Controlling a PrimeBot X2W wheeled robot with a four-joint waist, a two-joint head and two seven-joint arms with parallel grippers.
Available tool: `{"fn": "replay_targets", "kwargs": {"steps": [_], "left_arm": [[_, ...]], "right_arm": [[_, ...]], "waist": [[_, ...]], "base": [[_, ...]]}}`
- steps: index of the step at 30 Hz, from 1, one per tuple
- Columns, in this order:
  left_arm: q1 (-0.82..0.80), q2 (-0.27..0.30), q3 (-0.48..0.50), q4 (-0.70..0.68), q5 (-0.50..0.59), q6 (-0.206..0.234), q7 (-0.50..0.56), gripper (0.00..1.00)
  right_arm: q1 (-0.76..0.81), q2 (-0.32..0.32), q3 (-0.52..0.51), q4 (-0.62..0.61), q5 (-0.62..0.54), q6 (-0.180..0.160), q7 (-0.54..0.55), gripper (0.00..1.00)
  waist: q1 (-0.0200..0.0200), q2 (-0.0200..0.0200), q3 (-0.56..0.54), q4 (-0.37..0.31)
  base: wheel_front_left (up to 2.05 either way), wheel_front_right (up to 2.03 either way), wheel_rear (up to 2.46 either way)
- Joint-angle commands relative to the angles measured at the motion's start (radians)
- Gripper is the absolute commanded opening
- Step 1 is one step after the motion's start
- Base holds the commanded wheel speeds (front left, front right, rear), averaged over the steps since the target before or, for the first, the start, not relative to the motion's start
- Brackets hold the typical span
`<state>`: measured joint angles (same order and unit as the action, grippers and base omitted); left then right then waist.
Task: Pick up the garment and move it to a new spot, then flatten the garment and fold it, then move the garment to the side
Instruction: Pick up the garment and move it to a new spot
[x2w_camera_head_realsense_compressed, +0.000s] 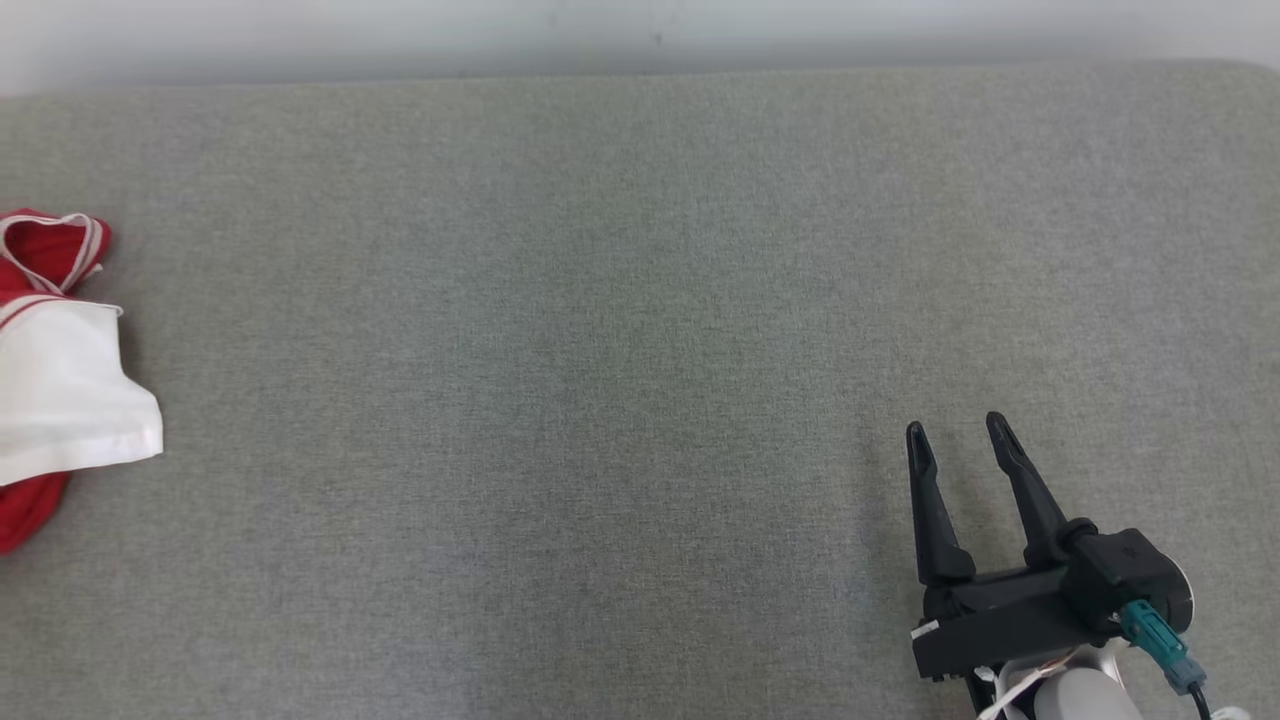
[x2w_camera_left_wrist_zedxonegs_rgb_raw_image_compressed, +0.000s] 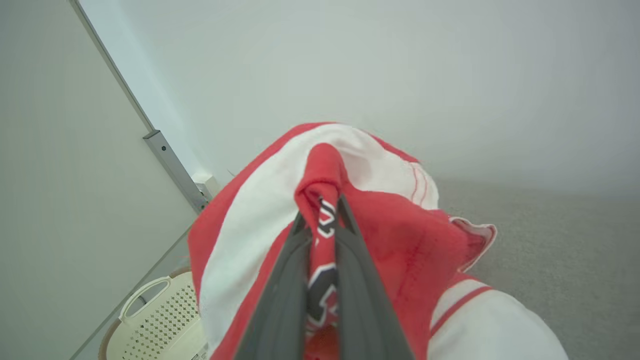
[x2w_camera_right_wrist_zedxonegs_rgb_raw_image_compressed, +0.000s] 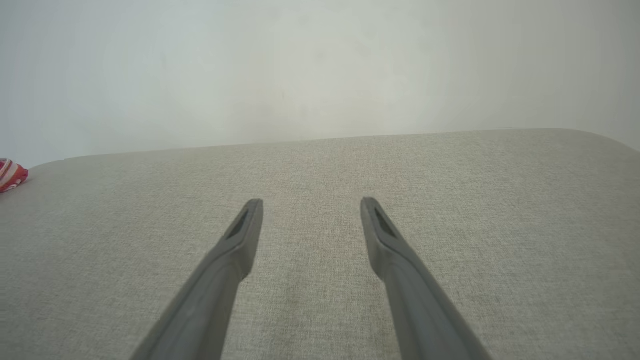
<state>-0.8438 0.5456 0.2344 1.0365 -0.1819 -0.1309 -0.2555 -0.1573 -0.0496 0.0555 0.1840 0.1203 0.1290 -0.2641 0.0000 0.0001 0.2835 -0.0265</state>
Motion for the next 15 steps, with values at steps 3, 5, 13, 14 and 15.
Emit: {"fn": "replay_targets", "kwargs": {"steps": [3,5,13,14,15], "left_arm": [[-0.036,0.022,-0.043,-0.095,-0.037,0.001,-0.011,0.0],[-0.042,0.021,-0.065,-0.171,-0.064,0.002,-0.011,0.0],[-0.084,0.008,-0.193,-0.411,-0.144,0.001,-0.01,0.0],[-0.099,-0.009,-0.218,-0.447,-0.145,0.001,-0.01,0.0],[-0.1,-0.018,-0.229,-0.463,-0.136,0.004,-0.01,0.0]], "right_arm": [[0.019,-0.001,-0.006,0.006,0.01,0.003,-0.001,1.0],[0.017,-0.001,-0.006,0.006,0.013,0.003,-0.001,1.0],[0.03,-0.002,0.006,0.017,0.042,0.003,-0.001,1.0],[0.036,-0.001,0.009,0.018,0.05,0.003,-0.001,1.0],[0.039,-0.001,0.015,0.019,0.055,0.003,-0.001,1.0]], "waist": [[0.0,-0.0001,-0.03,0.017],[0.0,-0.0001,-0.038,0.019],[0.0,-0.0001,-0.073,-0.015],[0.0,-0.0001,-0.082,-0.035],[0.0,-0.0001,-0.086,-0.049]], "base": [[0.0,0.0,0.0],[0.0,0.0,0.0],[0.0,0.0,0.0],[0.0,0.0,0.0],[0.0,0.0,0.0]]}}
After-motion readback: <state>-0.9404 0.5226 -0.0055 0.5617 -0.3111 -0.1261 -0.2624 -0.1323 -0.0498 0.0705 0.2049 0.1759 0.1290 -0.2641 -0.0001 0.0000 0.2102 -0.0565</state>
